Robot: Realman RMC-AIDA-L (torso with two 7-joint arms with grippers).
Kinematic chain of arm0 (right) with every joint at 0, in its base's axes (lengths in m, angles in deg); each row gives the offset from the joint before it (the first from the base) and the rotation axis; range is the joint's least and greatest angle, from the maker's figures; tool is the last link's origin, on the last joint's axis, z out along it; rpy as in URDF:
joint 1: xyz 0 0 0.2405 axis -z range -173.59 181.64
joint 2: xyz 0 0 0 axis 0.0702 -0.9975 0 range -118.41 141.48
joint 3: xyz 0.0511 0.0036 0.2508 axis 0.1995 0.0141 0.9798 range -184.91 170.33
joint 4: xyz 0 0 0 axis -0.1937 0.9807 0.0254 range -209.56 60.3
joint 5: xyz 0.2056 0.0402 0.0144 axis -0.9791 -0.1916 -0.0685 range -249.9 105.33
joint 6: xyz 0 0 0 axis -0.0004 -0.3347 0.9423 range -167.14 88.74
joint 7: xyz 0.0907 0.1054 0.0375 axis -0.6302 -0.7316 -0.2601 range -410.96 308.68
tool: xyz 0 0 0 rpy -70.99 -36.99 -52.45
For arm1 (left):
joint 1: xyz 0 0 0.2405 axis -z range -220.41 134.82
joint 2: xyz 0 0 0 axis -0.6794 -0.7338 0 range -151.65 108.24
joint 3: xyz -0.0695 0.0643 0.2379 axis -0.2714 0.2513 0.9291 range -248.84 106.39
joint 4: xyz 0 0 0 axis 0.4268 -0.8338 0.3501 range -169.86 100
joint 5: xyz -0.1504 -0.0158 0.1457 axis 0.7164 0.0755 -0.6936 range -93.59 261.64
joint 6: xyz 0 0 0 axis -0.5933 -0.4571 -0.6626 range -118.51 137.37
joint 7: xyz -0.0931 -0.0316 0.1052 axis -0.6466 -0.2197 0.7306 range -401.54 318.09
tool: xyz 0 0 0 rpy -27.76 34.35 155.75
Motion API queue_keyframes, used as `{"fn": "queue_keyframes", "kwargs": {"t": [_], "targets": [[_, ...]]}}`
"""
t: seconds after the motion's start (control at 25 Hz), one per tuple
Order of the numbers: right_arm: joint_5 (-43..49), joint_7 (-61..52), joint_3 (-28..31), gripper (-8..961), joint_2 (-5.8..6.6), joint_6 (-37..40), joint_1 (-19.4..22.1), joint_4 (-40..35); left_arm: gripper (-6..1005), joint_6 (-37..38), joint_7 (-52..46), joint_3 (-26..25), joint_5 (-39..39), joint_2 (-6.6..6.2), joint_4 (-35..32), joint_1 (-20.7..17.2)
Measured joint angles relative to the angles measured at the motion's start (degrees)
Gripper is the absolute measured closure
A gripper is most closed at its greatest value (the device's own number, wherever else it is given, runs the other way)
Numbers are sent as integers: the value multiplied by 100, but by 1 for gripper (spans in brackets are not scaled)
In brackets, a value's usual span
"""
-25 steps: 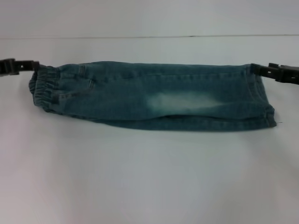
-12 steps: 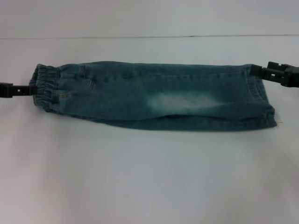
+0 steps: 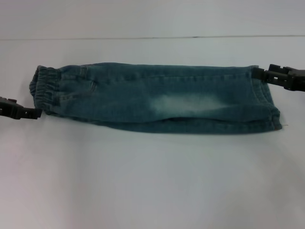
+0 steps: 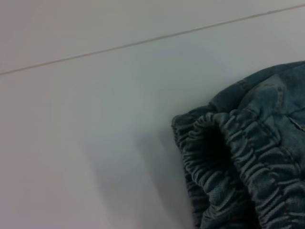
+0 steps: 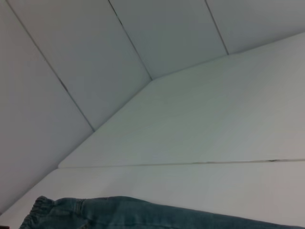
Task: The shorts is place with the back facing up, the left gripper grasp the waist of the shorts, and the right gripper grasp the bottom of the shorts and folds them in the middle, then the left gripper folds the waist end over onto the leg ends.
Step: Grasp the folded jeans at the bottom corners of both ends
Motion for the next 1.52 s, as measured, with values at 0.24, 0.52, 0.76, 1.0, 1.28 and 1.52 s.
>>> {"fn": "queue_keyframes", "kwargs": {"t": [0.24, 0.52, 0.76, 1.0, 1.28, 1.52], "targets": [[-10, 16, 65, 46, -8, -6, 2, 10, 123, -7, 37, 51, 27, 21, -38, 46], [-10, 51, 63, 56, -53, -26, -9, 18, 125, 21, 81, 56, 129, 43, -51, 231], [6, 70, 42, 64, -92, -33, -23, 17, 127, -137, 143, 104, 129, 51, 94, 371], [30, 94, 37, 73, -136, -55, -39, 18, 128, -228, 230, 126, 138, 43, 273, 424], [35, 126, 36, 83, -140, -65, -57, 59, 261, -177, 340, 128, 221, 114, 216, 406], [35, 165, 36, 91, -141, -70, -60, 88, 470, -155, 367, 135, 323, 122, 215, 370]]}}
